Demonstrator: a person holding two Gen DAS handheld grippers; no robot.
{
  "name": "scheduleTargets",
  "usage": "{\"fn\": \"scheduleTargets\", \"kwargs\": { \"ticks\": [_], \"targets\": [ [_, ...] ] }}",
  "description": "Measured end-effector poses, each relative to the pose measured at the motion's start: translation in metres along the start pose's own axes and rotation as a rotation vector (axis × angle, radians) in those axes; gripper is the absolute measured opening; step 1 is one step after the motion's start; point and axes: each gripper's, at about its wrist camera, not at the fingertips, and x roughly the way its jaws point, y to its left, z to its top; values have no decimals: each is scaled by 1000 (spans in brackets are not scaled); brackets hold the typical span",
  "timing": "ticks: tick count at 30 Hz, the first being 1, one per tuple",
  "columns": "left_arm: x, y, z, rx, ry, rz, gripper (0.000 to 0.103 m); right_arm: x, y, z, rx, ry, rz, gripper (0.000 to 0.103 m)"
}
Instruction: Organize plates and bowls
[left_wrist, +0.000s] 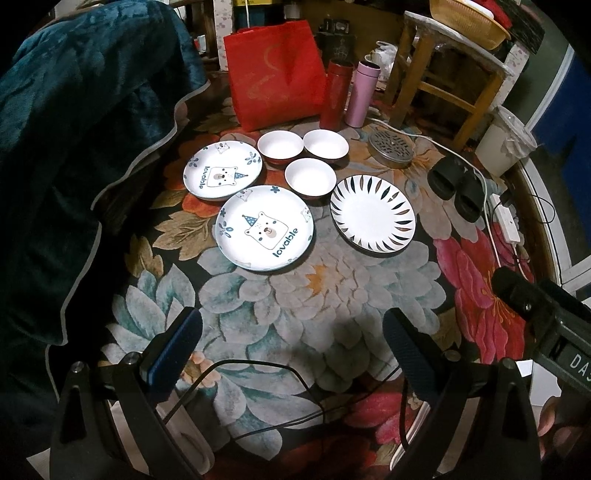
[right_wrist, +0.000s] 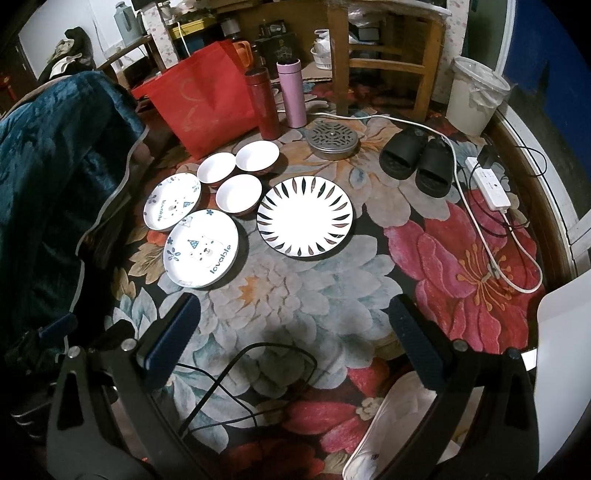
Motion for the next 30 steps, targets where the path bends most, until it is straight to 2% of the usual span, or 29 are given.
{"fn": "scheduleTargets", "kwargs": {
  "ticks": [30],
  "targets": [
    [0,-3,1,5,3,0,96,2,5,2,-1,5,-3,102]
  ]
}}
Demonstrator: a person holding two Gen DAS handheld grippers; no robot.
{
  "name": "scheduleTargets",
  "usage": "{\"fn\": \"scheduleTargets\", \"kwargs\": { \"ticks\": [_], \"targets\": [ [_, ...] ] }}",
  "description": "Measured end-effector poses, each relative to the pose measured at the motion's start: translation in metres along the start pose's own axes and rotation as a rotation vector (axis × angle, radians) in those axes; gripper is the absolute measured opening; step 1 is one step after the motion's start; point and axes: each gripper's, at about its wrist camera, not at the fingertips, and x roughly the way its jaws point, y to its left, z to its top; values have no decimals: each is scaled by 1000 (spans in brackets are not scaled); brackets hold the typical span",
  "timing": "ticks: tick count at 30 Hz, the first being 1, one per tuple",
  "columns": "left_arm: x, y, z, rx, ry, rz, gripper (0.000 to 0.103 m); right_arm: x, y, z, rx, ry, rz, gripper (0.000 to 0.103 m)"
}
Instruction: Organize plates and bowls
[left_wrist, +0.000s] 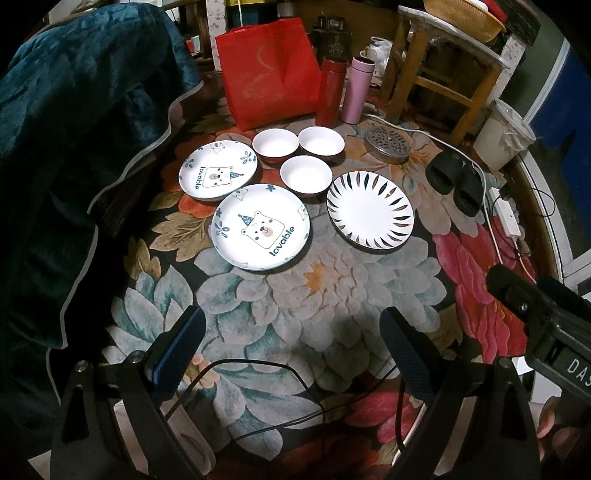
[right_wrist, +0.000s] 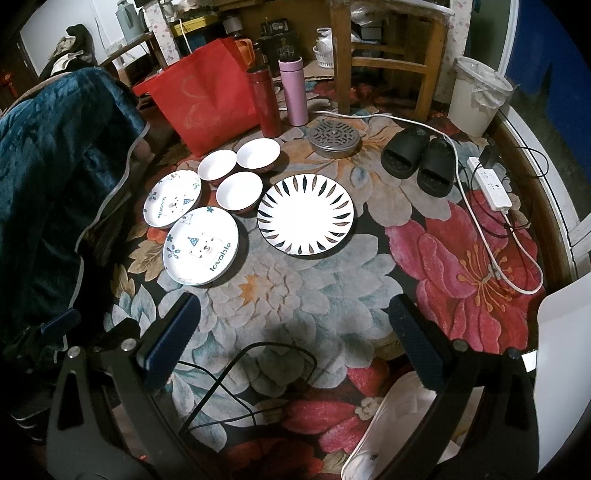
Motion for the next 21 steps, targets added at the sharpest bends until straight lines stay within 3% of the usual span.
{"fn": "scheduleTargets", "kwargs": {
  "ticks": [10,13,15,17,18,21],
  "targets": [
    [0,-2,-1,2,0,-2,95,1,-1,0,1,0,0,102],
    [2,-6,-1,8,2,-10,86,1,0,0,-5,2,-4,101],
    [4,-8,-1,13,5,-17,80,2,1,4,-15,6,-8,94],
    [8,-11,1,19,15,-21,62,3,0,10,-25,9,-12,92],
    [10,-12,3,21,23,-23,58,3,0,13,-32,10,-15,92],
    [18,-12,9,7,42,-30,56,7,-5,26,-59,11,-22,91]
  ]
}}
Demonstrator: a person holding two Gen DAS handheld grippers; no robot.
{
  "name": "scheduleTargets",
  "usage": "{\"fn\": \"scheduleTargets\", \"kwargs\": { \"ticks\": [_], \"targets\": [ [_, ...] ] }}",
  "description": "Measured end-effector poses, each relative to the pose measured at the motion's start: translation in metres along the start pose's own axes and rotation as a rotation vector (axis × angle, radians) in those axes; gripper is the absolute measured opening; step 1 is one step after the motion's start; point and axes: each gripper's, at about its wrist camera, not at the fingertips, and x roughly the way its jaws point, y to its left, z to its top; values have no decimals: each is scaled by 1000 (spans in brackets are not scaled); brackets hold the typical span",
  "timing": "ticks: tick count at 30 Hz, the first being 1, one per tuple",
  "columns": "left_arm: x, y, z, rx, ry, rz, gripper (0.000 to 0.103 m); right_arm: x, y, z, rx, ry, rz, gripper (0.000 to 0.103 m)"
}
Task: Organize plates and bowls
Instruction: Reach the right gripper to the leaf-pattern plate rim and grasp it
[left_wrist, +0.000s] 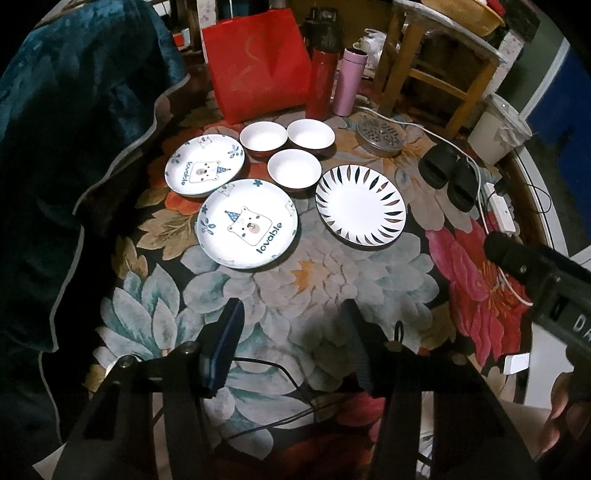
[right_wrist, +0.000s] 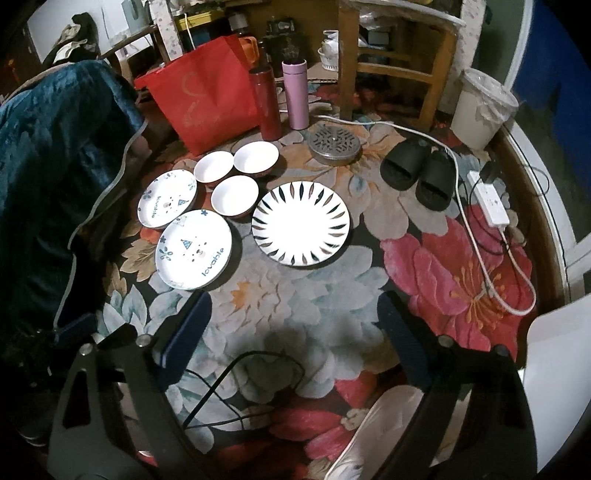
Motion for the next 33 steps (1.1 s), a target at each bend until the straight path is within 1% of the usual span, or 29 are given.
{"fn": "scheduleTargets", "kwargs": {
  "ticks": [3,5,8,12,15,17,20,22,24,26,28,30,33],
  "targets": [
    [8,-2,6,-16,14,-4,57,5,-3,11,-19,9,-3,91],
    [14,-4,11,-34,18,-15,69,13,-4,21,-31,36,8,92],
    [27,-9,20,-48,21,-31,76,27,-6,36,-67,72,9,93],
    [59,-13,33,-72,67,-69,77,50,-12,58,-140,114,2,93],
    [89,-14,39,-121,100,-96,88,77,-23,77,-184,168,5,93],
    [111,-18,44,-141,121,-106,97,99,-32,89,-194,203,6,93],
    [148,-31,52,-120,160,-109,97,137,-50,102,-164,249,8,93],
    [168,-39,58,-99,172,-112,97,157,-59,109,-134,266,15,94],
    [186,-46,65,-79,179,-121,97,181,-70,118,-87,282,34,93],
    [201,-48,72,-71,186,-130,97,204,-81,124,-25,289,73,93],
    [220,-50,77,-67,192,-125,97,229,-92,123,50,302,106,92],
    [235,-50,81,-64,201,-119,97,255,-101,116,108,344,131,92],
    [259,-48,85,-77,215,-109,97,284,-109,112,130,378,137,92]
  ]
}}
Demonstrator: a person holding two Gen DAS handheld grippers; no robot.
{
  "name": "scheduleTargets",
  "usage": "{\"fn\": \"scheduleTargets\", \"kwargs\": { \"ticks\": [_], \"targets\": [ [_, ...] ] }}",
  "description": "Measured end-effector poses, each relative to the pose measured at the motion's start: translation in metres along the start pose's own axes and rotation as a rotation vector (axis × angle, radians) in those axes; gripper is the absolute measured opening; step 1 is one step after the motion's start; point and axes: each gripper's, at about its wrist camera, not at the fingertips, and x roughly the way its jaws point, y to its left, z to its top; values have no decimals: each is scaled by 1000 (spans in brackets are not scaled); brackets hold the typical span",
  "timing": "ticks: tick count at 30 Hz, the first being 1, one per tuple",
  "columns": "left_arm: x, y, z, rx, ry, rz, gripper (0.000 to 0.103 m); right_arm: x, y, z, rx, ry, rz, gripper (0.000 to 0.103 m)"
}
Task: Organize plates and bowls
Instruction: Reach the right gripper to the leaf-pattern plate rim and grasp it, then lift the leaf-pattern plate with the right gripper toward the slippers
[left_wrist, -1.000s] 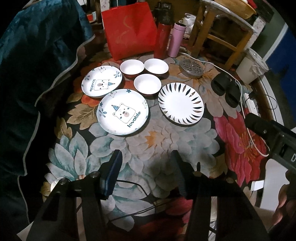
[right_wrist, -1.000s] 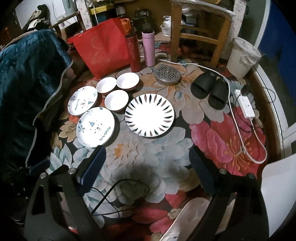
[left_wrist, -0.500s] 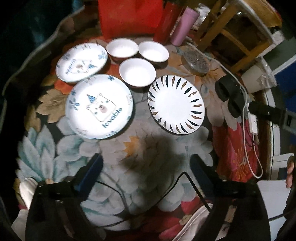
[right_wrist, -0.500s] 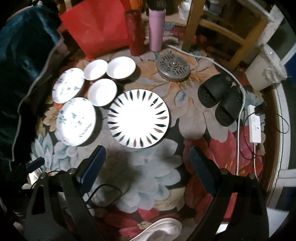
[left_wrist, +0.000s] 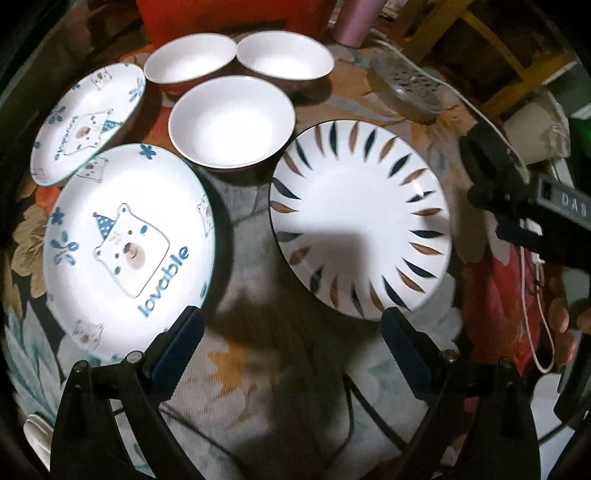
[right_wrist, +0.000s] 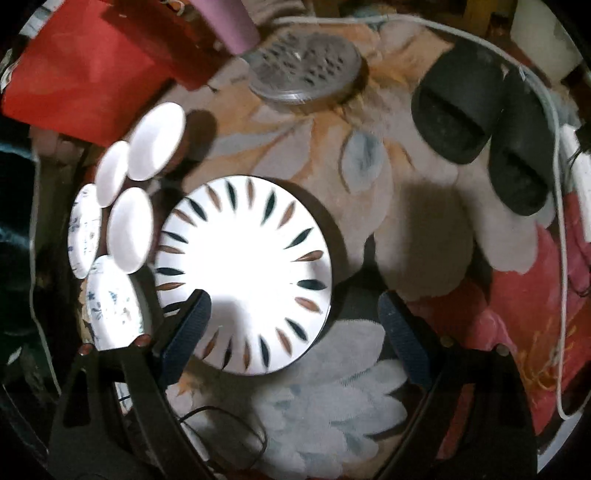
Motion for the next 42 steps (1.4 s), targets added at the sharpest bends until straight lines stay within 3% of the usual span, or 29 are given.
{"fn": "scheduleTargets", "kwargs": {
  "ticks": [4,6,9,12,18,23,28,31,42],
  "targets": [
    [20,-1,7,-22,-3,-6,90,18,-13,8,32,-5,19,89],
    [26,-6,9,-10,-7,-5,87,29,-16,10,44,5,33,73],
    [30,-8,12,3,-24,10,83,42,-15,14,30,22,38,63],
    [38,-1,18,-27,-27,19,73,52,-12,15,20,31,60,49],
    [56,2,29,-32,2,-10,49,65,-13,16,-17,32,50,35],
    [68,2,40,-2,17,-40,34,71,-22,19,-28,36,83,32],
    [72,2,48,21,14,-56,32,71,-23,16,-77,32,70,32],
    [70,3,46,53,6,-62,29,73,-19,12,-120,13,52,25],
    [45,-3,49,204,-101,-31,28,58,-7,-5,-229,-32,61,22]
  ]
}}
